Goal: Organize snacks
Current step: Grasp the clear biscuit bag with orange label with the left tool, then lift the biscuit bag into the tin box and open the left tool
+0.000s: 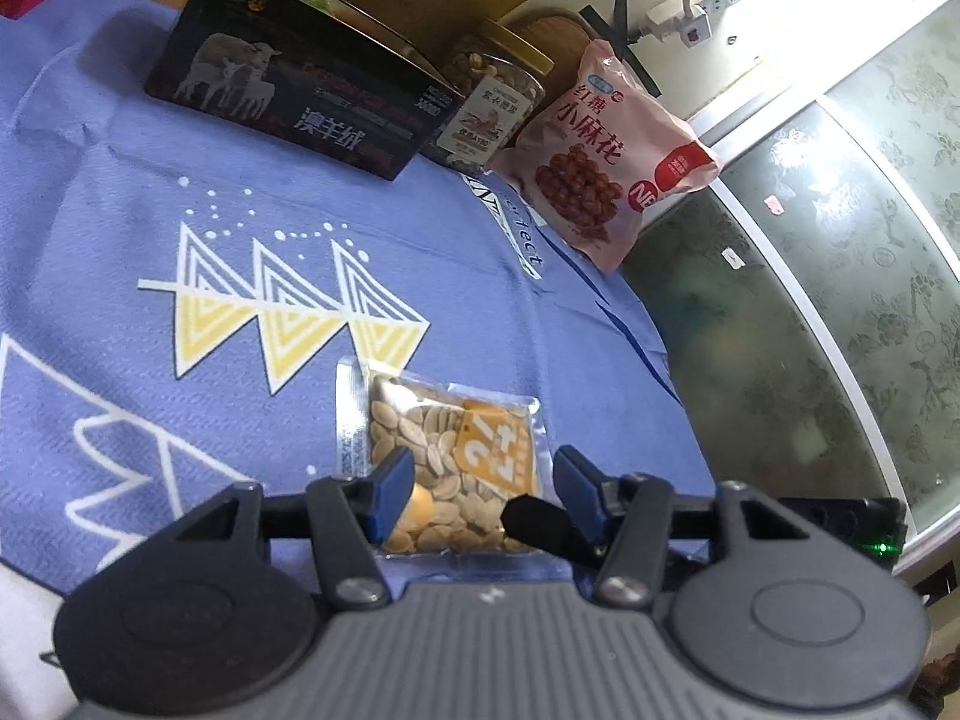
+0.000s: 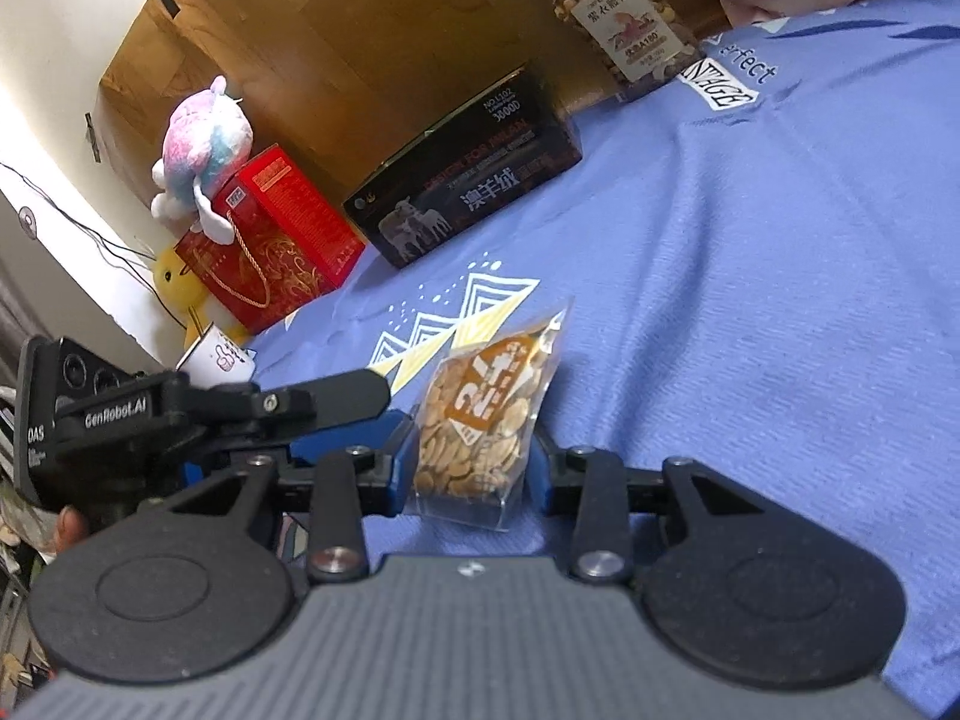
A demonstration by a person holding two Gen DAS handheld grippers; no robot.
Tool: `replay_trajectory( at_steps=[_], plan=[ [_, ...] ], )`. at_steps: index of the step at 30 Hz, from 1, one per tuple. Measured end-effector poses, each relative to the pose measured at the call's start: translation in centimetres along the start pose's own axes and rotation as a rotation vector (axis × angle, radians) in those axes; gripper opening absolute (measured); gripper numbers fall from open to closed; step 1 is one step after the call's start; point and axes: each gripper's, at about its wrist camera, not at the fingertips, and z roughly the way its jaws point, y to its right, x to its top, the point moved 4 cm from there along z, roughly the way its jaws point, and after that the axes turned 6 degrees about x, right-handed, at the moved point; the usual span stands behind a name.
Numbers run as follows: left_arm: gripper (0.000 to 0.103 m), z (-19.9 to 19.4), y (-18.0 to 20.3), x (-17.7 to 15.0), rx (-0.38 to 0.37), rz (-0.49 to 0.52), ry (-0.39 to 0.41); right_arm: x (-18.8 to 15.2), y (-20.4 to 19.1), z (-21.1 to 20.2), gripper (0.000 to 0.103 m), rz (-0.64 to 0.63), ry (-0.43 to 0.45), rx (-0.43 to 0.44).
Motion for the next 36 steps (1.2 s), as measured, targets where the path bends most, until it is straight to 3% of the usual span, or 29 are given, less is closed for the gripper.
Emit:
replay_trajectory(
  at_steps=[6,11,15,18,27,30,31,33,36],
  plan=[
    [0.052,-0.6,0.4,-0.1,-0.01,0.014,0.002,-0.3,-0.1,-0.4,0.041,-0.003,0.007,-0.014],
    [0.053,-4.3,0.0,2.0,0.024,0.024,0.105,-0.6,-0.1,-1.1,0.041,-0.006,0.004,-0.018],
    [0.053,-5.7,-0.8,2.9,0.07,0.029,0.133,-0.8,-0.3,-1.4,0.042,0.004,-0.004,-0.012],
    [0.055,-5.3,-1.2,2.8,0.074,0.022,0.117,-0.9,-0.2,-1.2,0.042,0.01,-0.011,-0.006],
    [0.055,-0.3,-0.7,0.2,0.018,0.03,-0.027,-0.6,0.1,-1.1,0.041,0.018,-0.01,0.0],
    [0.054,0.0,-0.3,-0.6,-0.019,0.028,-0.018,-0.5,0.2,-0.9,0.041,0.029,-0.003,0.003],
    [0.054,-0.1,-0.1,-0.6,-0.015,0.032,-0.014,-0.5,0.2,-0.8,0.04,0.031,0.0,0.003],
    [0.055,-0.2,-0.1,-0.6,-0.001,0.034,-0.003,-0.4,0.0,-0.1,0.024,0.008,-0.013,-0.003],
    [0.057,-0.6,-0.4,-0.4,-0.008,0.01,-0.001,-0.2,0.4,0.5,0.019,0.051,-0.025,0.043]
  ],
)
